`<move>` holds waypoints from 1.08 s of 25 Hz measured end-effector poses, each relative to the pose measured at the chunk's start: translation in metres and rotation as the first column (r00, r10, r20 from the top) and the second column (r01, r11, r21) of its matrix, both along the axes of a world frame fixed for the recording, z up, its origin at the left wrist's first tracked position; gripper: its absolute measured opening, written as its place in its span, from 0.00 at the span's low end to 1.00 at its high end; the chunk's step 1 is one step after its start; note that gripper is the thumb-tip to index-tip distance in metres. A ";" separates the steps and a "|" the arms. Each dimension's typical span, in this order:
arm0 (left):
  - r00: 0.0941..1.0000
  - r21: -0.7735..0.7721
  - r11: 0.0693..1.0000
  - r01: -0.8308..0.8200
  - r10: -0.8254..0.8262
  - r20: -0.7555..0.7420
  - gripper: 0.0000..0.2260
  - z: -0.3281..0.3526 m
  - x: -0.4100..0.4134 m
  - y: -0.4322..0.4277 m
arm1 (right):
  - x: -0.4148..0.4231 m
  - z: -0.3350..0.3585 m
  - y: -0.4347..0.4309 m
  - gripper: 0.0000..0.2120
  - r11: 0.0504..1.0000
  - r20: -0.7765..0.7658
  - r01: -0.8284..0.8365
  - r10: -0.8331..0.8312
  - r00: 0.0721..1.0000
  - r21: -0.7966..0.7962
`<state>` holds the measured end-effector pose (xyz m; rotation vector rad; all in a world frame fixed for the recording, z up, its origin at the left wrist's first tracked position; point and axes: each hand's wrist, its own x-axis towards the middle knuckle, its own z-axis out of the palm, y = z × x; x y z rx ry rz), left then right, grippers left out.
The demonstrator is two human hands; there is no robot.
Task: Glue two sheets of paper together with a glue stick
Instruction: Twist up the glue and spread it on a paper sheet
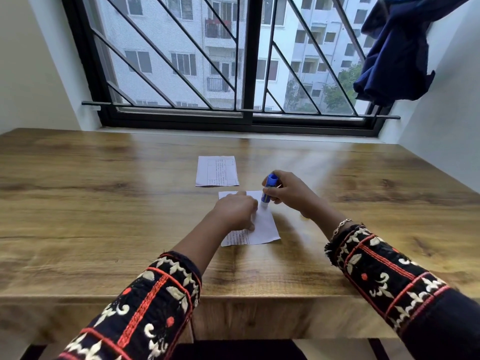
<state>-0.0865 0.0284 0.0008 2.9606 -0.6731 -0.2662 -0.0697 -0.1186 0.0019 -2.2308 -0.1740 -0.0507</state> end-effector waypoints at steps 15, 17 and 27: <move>1.000 0.004 1.000 -0.018 0.018 -0.019 0.22 -0.001 0.002 0.001 | -0.052 0.000 -0.007 0.06 0.994 -0.022 -0.106 0.106 0.994 -0.029; 1.000 0.002 1.000 -0.017 0.017 -0.020 0.22 -0.001 0.002 0.001 | -0.059 0.000 -0.006 0.06 0.993 -0.027 -0.119 0.119 0.993 -0.018; 0.999 0.023 0.999 -0.042 0.042 -0.004 0.22 0.002 -0.002 0.000 | -0.077 -0.001 -0.015 0.05 0.991 -0.035 -0.124 0.126 0.991 0.045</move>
